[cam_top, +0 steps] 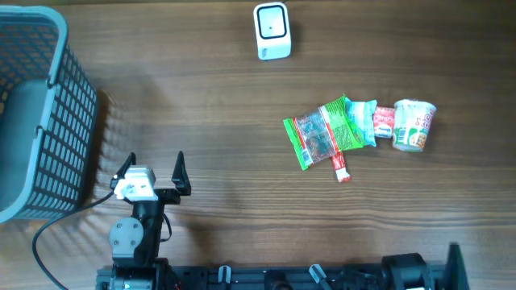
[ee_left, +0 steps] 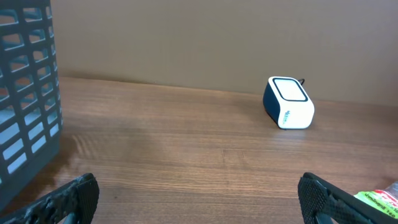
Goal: Scan the item barcode
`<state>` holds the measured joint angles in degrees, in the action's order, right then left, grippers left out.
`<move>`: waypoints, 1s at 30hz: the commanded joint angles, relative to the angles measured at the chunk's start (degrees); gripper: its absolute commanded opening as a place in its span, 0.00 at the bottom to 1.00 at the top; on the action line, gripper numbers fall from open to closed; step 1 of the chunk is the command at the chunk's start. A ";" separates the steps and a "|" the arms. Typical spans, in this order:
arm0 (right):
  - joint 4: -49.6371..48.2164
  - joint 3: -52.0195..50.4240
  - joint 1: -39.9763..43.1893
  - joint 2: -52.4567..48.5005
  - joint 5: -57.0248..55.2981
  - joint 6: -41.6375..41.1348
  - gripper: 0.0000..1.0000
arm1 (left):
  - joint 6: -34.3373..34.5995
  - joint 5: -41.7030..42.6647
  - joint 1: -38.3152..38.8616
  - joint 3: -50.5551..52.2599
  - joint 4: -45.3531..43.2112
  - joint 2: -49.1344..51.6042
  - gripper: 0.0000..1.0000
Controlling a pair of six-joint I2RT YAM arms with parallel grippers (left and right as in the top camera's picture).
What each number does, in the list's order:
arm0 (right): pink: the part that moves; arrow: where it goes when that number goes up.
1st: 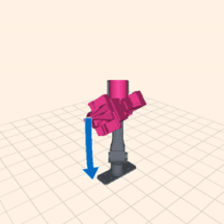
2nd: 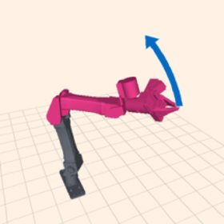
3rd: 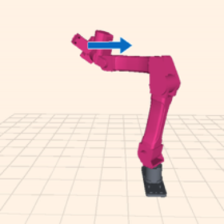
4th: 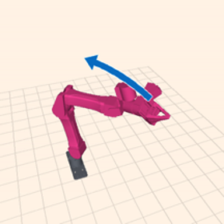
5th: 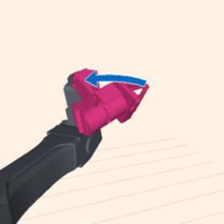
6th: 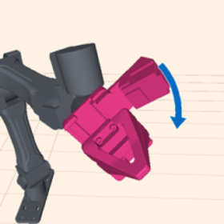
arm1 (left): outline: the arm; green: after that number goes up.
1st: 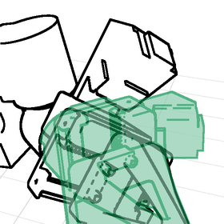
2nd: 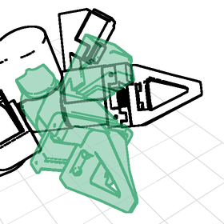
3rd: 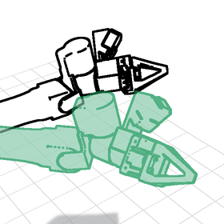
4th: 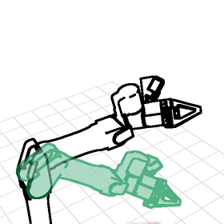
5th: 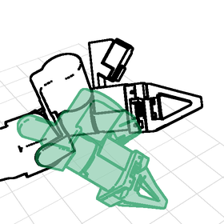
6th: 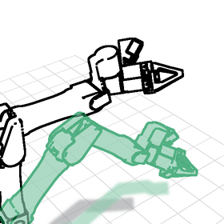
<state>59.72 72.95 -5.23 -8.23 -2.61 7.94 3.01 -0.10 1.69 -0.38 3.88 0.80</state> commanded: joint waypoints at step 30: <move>-60.04 -72.65 1.22 8.04 8.07 -6.51 1.00 | -1.09 0.70 -0.46 0.04 0.44 -0.37 1.00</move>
<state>-0.03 0.36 -4.19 -0.73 1.80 -9.19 2.81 -0.10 1.69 -0.38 3.88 0.80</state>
